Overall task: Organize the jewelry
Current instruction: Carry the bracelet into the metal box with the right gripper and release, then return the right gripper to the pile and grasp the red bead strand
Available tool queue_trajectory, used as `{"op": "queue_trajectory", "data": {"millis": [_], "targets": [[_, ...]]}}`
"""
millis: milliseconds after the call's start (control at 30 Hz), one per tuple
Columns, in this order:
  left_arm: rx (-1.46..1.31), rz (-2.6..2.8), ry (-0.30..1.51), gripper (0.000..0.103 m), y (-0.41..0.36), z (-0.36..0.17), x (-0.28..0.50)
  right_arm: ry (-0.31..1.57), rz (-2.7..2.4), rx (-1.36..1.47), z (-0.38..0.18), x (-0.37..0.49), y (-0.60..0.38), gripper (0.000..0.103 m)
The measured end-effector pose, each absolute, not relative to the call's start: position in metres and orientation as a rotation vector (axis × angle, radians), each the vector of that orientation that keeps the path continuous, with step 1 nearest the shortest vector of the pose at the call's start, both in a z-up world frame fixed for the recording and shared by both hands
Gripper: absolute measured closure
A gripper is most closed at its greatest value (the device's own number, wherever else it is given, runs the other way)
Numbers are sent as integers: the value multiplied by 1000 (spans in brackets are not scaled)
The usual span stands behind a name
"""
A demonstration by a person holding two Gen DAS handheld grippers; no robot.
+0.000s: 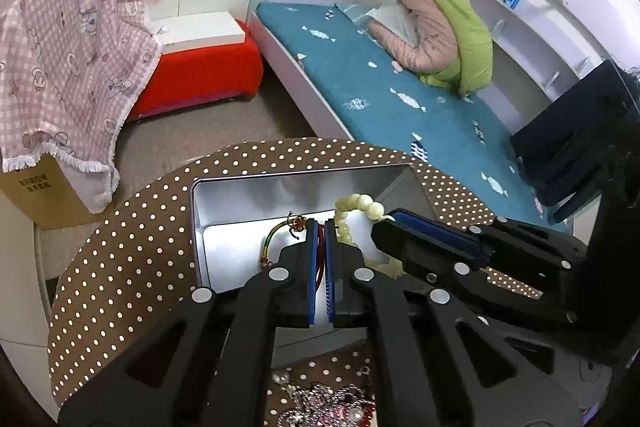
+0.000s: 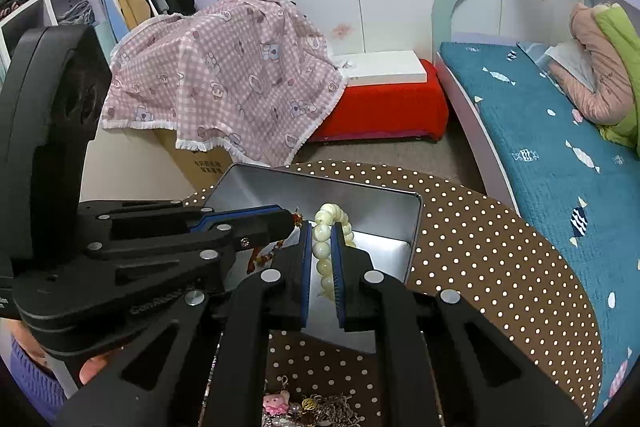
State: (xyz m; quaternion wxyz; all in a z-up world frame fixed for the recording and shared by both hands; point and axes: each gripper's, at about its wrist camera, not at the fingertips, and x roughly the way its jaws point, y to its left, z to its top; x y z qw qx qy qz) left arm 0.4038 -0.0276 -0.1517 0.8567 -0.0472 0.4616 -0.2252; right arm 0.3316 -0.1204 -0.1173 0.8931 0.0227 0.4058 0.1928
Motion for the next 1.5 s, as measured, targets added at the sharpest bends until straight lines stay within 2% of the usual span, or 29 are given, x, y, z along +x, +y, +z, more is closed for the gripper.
{"op": "queue_trajectory", "data": {"millis": [167,200,333,467,533,700,867,967,1033,1133,1333,1500], "targets": [[-113,-463,984,98,-25,-156,407,863,408,51,-122,336,-115,94],[-123,-463,985,95,-24,-156,408,866,409,53,-122,336,-115,94],[-153,-462,984,73,-12,-155,409,871,409,67,-121,338,-119,94],[-174,-424,961,62,-6,-147,405,884,417,84,-123,339,-123,95],[-175,-429,942,48,-4,-141,400,900,428,84,-125,340,-120,94],[-102,-398,905,36,-10,-132,388,923,439,75,-130,341,-108,91],[-128,-410,878,36,-5,-122,377,881,426,76,-120,329,-114,88],[-129,-401,840,36,2,-111,363,834,404,41,-108,313,-120,81],[-111,-378,799,30,7,-103,348,799,392,29,-101,298,-127,74],[-47,-326,743,30,14,-98,318,753,378,7,-96,270,-138,69],[33,-296,726,30,17,-117,263,718,343,-9,-106,218,-157,65],[52,-292,765,30,10,-144,234,762,352,5,-130,195,-159,64]]}}
